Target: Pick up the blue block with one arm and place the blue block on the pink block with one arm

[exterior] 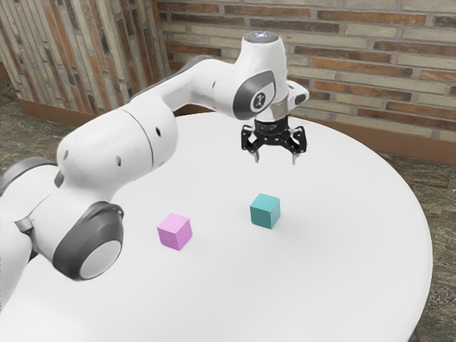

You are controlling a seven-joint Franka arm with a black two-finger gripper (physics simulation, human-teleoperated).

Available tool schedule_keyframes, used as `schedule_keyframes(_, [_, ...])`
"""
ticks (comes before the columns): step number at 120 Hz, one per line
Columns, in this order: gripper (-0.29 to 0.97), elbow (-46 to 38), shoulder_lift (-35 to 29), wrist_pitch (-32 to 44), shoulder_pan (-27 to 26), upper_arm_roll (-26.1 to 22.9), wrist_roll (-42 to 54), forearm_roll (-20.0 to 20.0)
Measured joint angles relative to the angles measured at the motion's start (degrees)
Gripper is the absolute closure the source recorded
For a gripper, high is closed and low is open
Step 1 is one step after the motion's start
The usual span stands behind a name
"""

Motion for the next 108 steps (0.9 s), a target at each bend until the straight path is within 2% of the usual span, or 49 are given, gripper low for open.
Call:
schedule_keyframes(53, [0.00,-0.33,2.23,0.38,1.41,-0.51,5.21,-0.54])
schedule_keyframes(85, [0.00,-4.67,1.18,1.85,3.26,-2.56,8.39,-0.35])
schedule_keyframes(94, [0.00,-7.04,0.31,2.40,2.78,-2.88,9.05,0.19])
schedule_keyframes(108, [0.00,-11.20,-1.51,3.59,1.21,-2.78,9.15,-1.29])
